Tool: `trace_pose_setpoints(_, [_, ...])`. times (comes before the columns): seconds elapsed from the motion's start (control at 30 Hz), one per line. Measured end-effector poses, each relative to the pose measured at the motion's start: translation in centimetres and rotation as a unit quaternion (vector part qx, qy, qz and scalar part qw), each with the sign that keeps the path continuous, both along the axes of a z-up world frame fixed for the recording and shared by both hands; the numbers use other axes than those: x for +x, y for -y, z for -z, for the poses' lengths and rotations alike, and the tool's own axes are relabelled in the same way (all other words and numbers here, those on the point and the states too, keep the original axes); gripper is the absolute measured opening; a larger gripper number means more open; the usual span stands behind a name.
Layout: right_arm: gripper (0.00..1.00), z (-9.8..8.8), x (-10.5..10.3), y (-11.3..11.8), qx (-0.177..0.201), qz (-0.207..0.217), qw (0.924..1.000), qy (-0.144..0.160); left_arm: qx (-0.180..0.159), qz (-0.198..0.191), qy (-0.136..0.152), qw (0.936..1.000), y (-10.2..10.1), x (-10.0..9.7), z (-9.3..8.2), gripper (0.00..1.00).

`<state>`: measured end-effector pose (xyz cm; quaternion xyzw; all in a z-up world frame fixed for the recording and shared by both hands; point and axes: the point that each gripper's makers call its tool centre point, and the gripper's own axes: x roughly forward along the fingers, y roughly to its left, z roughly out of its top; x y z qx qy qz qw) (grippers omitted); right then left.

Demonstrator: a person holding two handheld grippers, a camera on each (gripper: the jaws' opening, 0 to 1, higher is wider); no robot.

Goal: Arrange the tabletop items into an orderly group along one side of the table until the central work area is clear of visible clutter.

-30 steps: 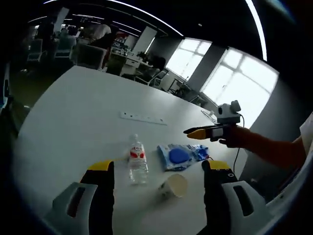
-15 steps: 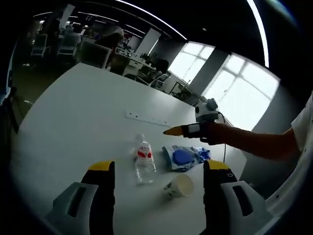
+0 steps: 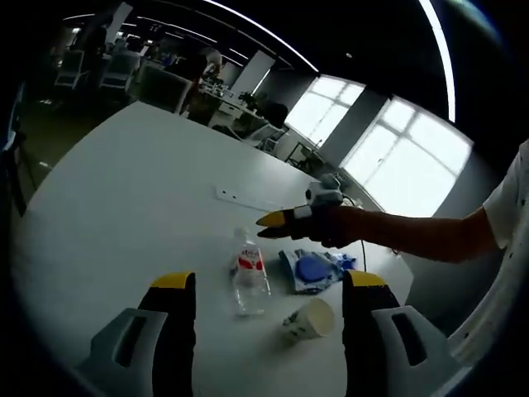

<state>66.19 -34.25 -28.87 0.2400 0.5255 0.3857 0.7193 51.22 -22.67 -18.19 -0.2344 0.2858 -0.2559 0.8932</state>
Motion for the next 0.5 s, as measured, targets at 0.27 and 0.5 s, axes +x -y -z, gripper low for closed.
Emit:
trace_pose_setpoints(0.27, [0.38,1.4,-0.2,-0.7,0.01,-0.005,0.9991,-0.041,-0.01,0.002,-0.002,0.9999,0.3,0.4,0.7,0.72])
trace_pose_setpoints(0.5, [0.39,2.1,0.2,-1.6,0.024,-0.006,0.9977,-0.063,-0.018,0.004,-0.005,0.9998,0.3,0.5,1.4,0.72])
